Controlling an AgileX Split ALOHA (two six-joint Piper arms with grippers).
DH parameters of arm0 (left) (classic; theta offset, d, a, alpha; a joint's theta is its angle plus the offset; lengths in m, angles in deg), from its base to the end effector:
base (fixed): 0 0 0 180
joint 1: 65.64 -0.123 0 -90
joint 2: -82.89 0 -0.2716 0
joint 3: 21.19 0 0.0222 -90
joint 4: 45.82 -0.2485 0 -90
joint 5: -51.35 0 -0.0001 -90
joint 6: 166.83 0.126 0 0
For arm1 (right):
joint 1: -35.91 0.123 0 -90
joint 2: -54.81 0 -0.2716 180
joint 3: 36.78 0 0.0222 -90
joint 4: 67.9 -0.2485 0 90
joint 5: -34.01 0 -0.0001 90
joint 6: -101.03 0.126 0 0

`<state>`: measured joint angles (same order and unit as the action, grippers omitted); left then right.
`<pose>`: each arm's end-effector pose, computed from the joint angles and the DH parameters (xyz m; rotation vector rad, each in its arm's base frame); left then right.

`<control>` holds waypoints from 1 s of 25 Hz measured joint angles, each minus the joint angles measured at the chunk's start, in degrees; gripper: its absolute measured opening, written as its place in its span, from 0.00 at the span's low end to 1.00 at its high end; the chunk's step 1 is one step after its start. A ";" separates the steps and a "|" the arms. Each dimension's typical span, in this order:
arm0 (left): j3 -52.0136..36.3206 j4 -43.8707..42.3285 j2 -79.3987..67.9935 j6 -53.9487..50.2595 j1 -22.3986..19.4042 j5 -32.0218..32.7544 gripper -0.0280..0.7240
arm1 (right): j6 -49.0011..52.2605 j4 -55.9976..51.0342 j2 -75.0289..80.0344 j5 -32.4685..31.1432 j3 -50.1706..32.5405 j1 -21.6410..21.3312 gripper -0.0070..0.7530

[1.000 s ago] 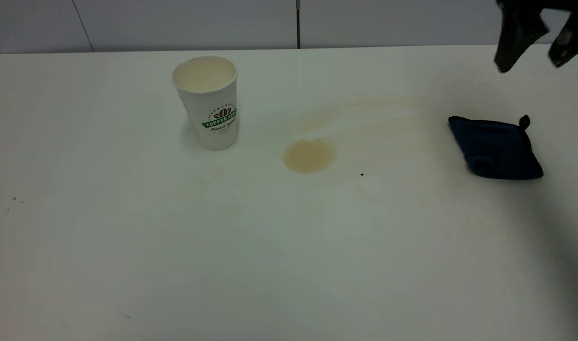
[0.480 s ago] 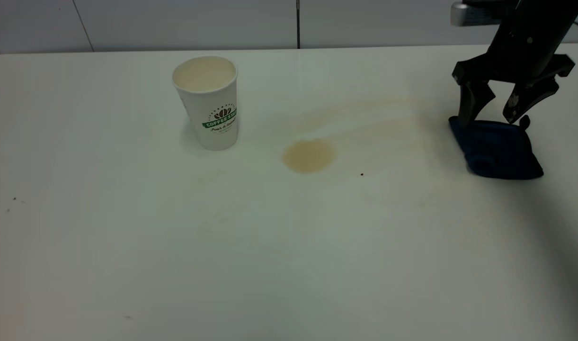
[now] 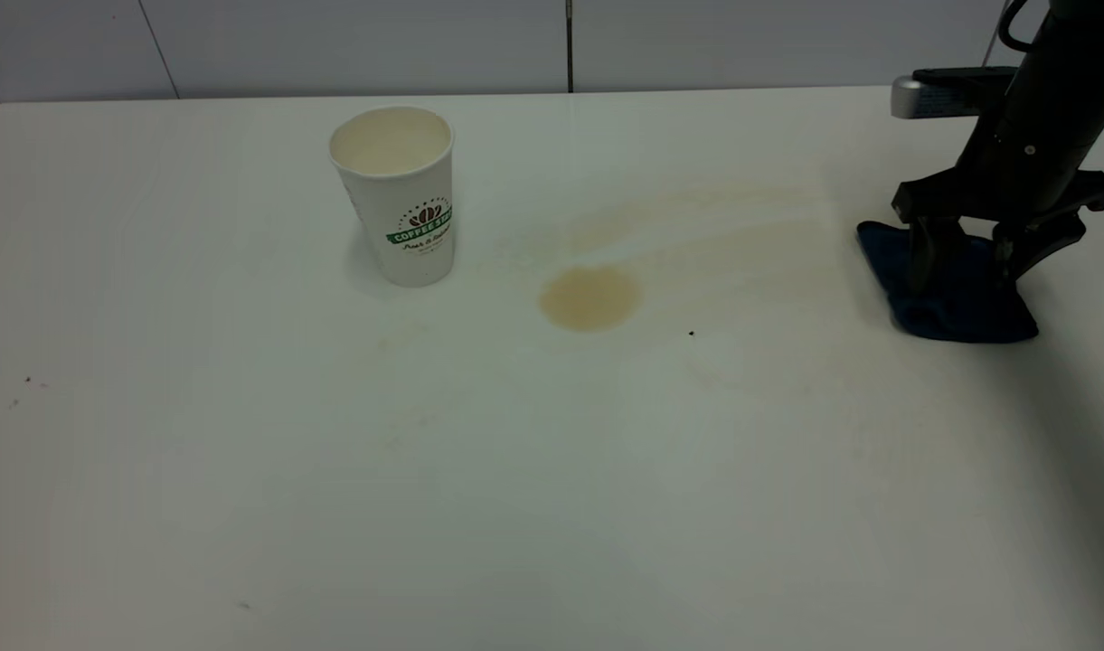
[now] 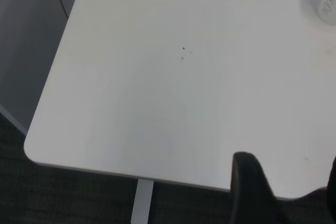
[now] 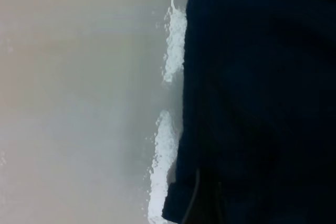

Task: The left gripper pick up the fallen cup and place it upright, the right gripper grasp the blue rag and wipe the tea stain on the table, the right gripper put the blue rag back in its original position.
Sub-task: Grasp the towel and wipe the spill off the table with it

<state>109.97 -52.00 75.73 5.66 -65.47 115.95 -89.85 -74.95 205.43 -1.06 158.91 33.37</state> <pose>0.0322 0.0122 0.2505 -0.1442 2.0952 0.0496 0.4504 -0.0111 -0.0273 -0.0754 2.9571 0.0866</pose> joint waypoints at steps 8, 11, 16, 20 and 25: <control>0.00 0.00 0.00 0.00 0.00 0.00 0.55 | -0.42 -0.83 1.87 0.39 0.14 0.00 0.61; 0.00 0.00 0.00 0.00 0.00 0.00 0.55 | -1.71 -2.32 2.14 -0.24 0.28 -0.12 0.43; 0.00 0.00 0.00 0.14 0.00 0.00 0.55 | -5.04 -6.93 2.45 -2.04 0.59 -0.19 0.09; 0.00 0.00 0.00 0.14 0.00 0.00 0.55 | -8.00 -11.17 2.45 -3.14 0.59 2.78 0.09; 0.00 0.00 0.00 0.09 0.00 0.00 0.55 | -8.78 -15.25 2.45 -3.21 0.59 11.87 0.09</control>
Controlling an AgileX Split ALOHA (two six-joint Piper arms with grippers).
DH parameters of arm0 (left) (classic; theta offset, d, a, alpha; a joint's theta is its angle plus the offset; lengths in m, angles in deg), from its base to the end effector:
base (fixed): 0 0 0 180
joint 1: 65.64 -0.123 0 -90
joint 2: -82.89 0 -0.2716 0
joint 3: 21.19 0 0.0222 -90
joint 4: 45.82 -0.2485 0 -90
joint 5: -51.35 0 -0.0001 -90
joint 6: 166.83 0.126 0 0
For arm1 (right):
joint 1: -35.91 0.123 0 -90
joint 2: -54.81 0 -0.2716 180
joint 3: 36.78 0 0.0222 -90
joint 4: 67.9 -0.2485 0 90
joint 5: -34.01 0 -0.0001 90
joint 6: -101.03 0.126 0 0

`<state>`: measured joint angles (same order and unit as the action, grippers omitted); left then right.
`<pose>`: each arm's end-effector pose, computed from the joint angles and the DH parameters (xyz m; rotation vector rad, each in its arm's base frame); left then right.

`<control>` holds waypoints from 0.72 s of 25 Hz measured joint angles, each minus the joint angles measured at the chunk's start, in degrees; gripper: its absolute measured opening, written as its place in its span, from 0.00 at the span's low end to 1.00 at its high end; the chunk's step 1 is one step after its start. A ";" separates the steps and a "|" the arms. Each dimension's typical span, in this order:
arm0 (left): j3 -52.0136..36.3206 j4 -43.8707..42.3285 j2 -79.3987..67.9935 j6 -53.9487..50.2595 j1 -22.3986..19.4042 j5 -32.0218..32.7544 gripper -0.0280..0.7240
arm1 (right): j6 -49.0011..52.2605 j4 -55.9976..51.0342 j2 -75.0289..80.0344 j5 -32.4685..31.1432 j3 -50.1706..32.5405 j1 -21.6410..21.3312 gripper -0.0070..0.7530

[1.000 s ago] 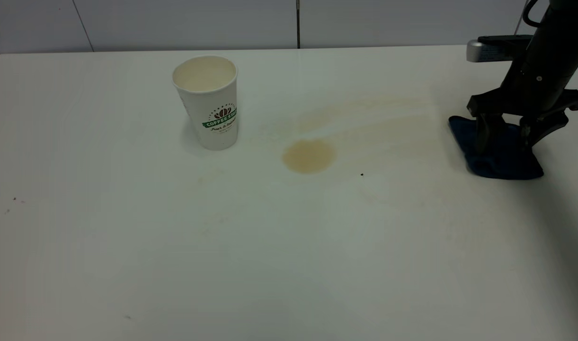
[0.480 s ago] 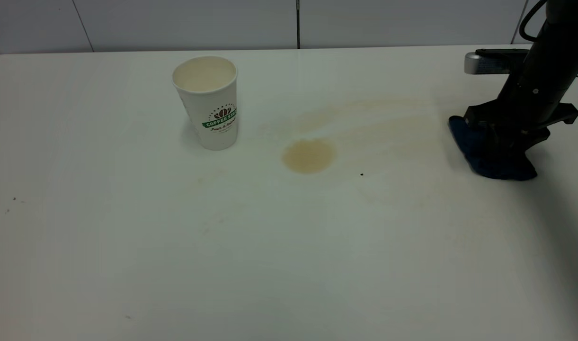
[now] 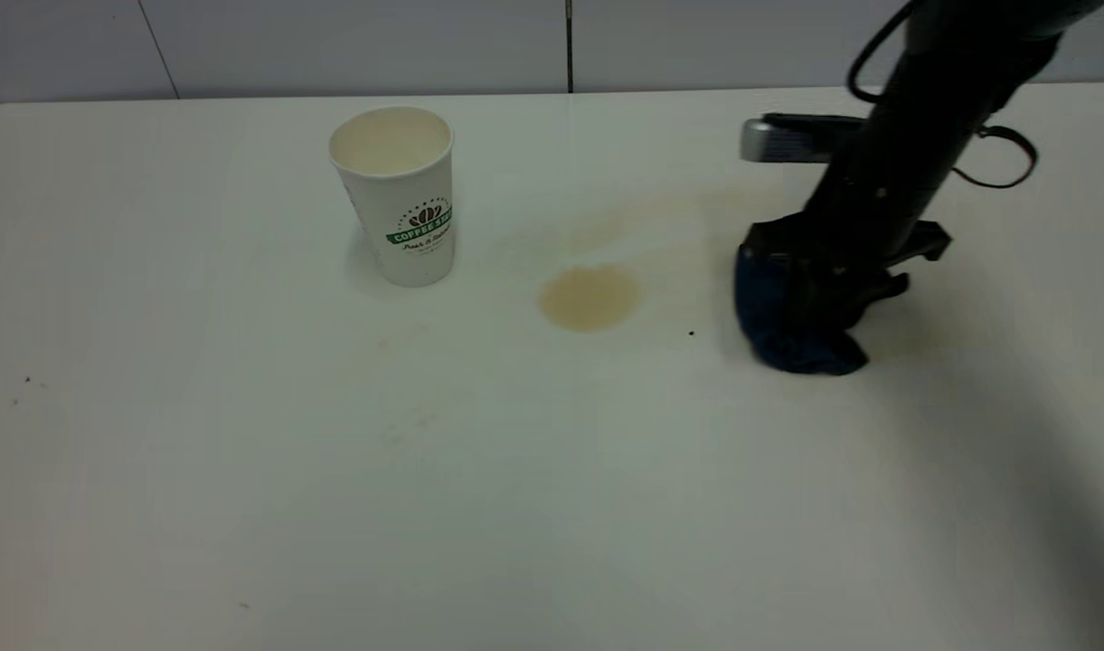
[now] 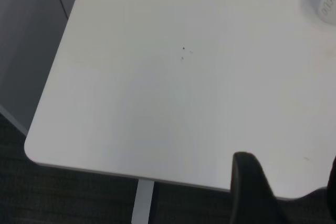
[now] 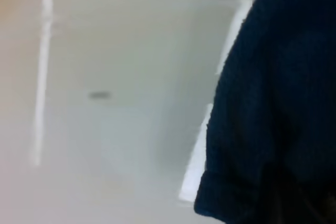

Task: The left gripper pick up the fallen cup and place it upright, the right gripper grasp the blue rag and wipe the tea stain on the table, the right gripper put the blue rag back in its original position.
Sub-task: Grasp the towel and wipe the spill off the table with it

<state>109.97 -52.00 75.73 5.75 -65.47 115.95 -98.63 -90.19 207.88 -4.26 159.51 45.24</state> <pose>0.0322 0.0122 0.2505 -0.1426 2.0954 0.0506 0.4329 0.1011 -0.0414 -0.3147 2.9953 0.3702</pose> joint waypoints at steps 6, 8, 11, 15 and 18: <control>0.00 0.00 0.00 0.00 0.00 0.00 0.55 | -0.02 -4.60 0.00 4.68 0.00 12.82 0.09; 0.00 0.00 0.00 0.00 0.00 0.00 0.55 | -0.06 -6.38 0.04 8.09 -0.06 16.52 0.09; 0.00 0.00 0.00 0.00 0.00 0.00 0.55 | -0.01 -8.77 0.56 13.91 -0.06 20.16 0.09; 0.00 0.00 0.00 -0.05 0.00 0.00 0.55 | -0.01 -11.05 1.78 19.16 -0.06 21.70 0.09; 0.00 0.00 0.00 -0.05 0.00 0.00 0.55 | -0.01 -11.24 2.11 22.44 -0.06 21.35 0.09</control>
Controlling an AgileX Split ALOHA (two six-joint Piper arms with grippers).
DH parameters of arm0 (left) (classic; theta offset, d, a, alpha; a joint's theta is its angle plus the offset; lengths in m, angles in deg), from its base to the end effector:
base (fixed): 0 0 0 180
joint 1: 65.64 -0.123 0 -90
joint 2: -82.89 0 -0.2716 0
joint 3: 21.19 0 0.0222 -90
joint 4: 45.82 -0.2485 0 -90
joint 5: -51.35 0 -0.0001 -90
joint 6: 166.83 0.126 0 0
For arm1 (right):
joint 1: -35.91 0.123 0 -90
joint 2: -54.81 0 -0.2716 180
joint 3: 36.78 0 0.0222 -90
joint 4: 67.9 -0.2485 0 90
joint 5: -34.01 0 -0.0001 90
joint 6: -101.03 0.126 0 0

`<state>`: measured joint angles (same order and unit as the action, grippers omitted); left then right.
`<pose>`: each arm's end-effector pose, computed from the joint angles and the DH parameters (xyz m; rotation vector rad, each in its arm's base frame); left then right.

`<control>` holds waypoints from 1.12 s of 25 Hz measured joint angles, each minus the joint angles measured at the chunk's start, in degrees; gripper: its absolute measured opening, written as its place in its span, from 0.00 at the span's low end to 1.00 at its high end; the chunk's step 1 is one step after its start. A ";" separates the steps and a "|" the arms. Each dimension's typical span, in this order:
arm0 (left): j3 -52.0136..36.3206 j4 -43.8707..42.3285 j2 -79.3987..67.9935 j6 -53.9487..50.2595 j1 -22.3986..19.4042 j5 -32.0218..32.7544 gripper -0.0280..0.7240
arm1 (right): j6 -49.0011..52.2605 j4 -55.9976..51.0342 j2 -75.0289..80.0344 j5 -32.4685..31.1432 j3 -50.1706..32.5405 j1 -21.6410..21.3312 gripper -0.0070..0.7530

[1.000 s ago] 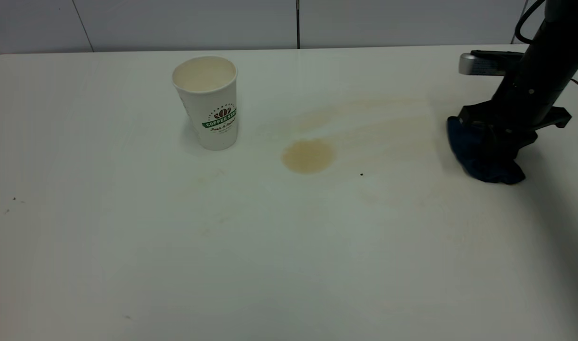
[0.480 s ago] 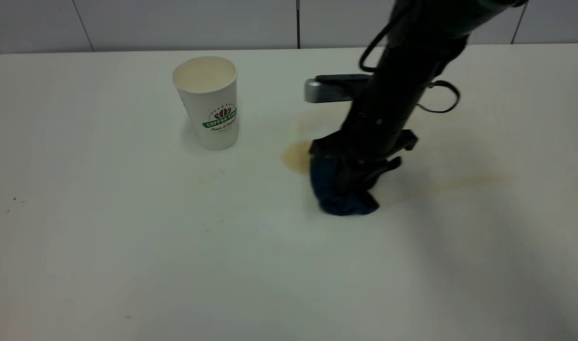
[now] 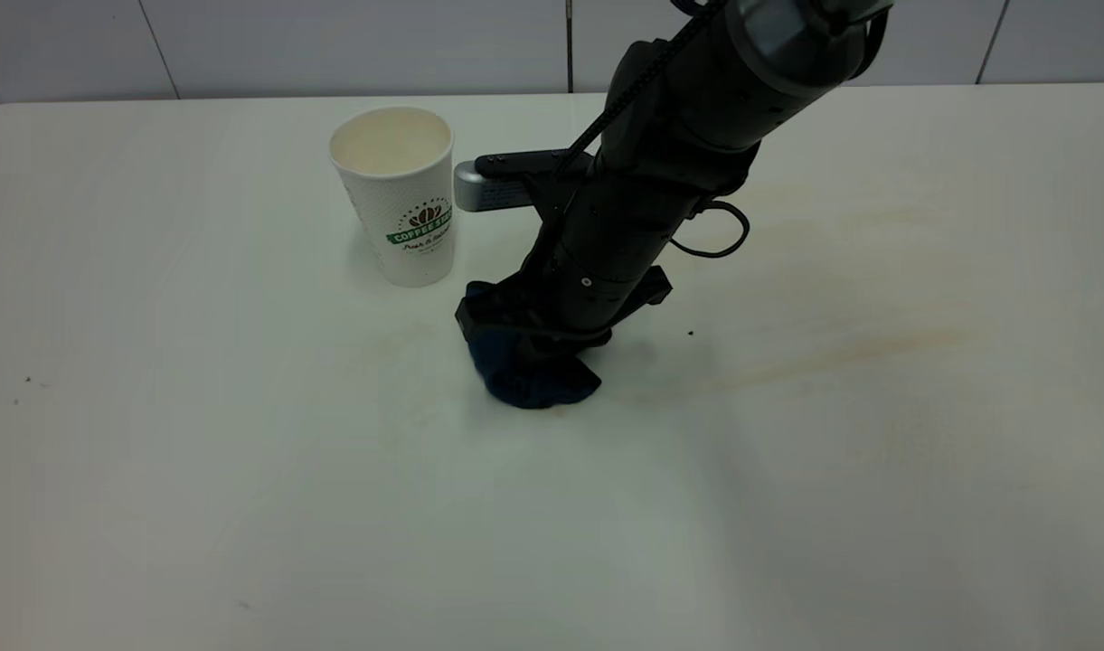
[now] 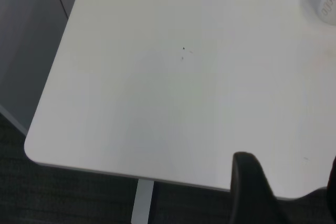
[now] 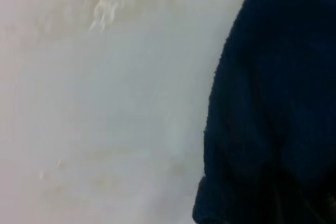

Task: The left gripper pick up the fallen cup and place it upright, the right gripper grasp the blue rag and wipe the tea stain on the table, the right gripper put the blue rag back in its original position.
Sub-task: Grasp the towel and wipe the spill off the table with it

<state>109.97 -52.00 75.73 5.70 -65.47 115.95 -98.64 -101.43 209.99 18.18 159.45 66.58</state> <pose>0.0322 0.0122 0.2505 -0.1435 2.0953 0.0501 0.4069 0.2634 -0.0461 -0.4705 2.6728 0.4394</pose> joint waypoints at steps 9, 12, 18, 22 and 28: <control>0.00 0.00 0.00 0.00 0.00 0.00 0.55 | -0.82 -0.33 1.22 4.50 1.98 -9.90 0.09; 0.00 0.00 0.00 0.00 0.00 0.00 0.55 | -0.83 -0.28 2.32 3.35 4.36 -15.69 0.09; 0.00 0.00 0.00 0.00 0.00 0.00 0.55 | -0.83 2.54 2.90 0.75 5.81 -26.94 0.09; 0.00 0.00 0.00 0.00 0.00 0.00 0.55 | -0.88 5.34 2.85 -2.38 6.24 -32.44 0.09; 0.00 0.00 0.00 0.00 0.00 0.00 0.55 | -1.49 9.96 2.76 -4.95 6.90 -31.65 0.09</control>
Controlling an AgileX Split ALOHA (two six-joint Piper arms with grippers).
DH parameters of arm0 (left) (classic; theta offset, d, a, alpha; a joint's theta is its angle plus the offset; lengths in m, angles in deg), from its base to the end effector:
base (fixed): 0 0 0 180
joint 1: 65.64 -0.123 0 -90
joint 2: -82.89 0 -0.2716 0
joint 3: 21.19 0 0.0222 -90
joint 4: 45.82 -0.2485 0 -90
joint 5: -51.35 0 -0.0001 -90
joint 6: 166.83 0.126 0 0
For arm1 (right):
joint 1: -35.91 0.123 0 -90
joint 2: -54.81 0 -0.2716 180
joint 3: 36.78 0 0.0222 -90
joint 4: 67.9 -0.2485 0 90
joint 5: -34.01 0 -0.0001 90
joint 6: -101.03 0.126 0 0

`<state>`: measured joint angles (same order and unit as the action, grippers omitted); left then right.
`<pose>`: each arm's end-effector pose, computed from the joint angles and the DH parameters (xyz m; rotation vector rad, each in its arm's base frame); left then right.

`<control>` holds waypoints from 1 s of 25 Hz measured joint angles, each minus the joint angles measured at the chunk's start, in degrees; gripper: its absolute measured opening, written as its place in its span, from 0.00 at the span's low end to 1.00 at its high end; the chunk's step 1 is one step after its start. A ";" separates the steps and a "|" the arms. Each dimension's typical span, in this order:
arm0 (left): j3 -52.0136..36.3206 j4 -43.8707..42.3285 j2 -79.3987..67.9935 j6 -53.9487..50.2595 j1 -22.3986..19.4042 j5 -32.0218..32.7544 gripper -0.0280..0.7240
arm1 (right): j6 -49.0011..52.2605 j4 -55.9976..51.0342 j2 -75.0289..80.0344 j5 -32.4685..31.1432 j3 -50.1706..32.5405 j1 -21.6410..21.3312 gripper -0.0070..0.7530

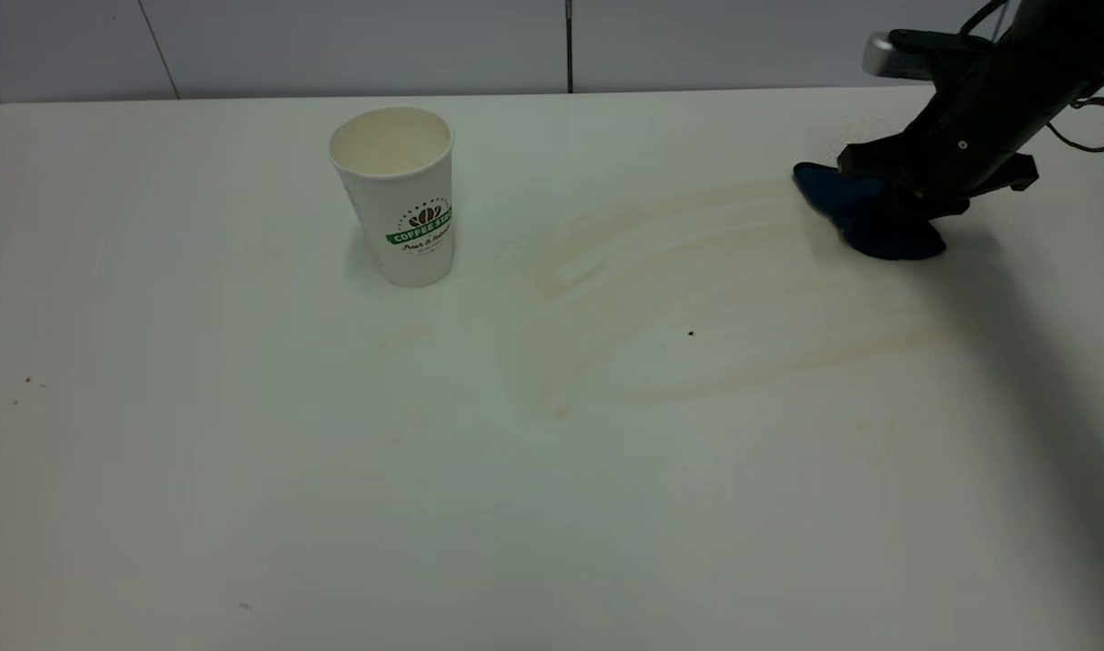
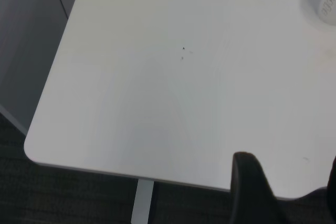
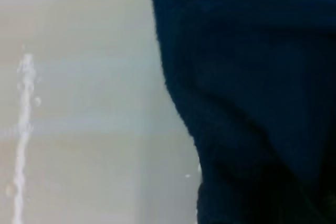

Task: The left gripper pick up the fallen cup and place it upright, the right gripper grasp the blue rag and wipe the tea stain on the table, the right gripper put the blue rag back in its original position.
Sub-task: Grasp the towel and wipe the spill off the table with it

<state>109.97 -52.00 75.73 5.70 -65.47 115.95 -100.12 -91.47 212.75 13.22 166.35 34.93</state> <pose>0.0322 0.0122 0.2505 -0.1435 2.0953 0.0501 0.4985 0.0094 -0.0465 0.0031 2.6822 0.1916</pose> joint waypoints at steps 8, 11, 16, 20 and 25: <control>0.00 0.00 0.00 0.05 0.00 0.00 0.55 | -0.48 -0.68 -0.09 -1.68 0.16 17.87 0.09; 0.00 0.00 0.00 0.05 0.00 0.00 0.55 | -0.64 -3.00 -0.09 -2.53 0.21 24.63 0.09; 0.00 0.00 0.00 0.05 0.00 0.00 0.55 | -0.63 -4.40 -0.09 -3.39 0.14 30.81 0.09; 0.00 0.00 0.00 0.05 0.00 0.00 0.55 | 0.50 -5.14 -0.09 -4.14 0.14 29.72 0.09; 0.00 0.00 0.00 0.05 0.00 0.00 0.55 | 2.19 -5.52 -0.09 -6.97 0.14 22.17 0.09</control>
<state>109.97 -52.00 75.73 5.75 -65.47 115.95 -97.94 -96.99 212.66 6.25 166.49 57.10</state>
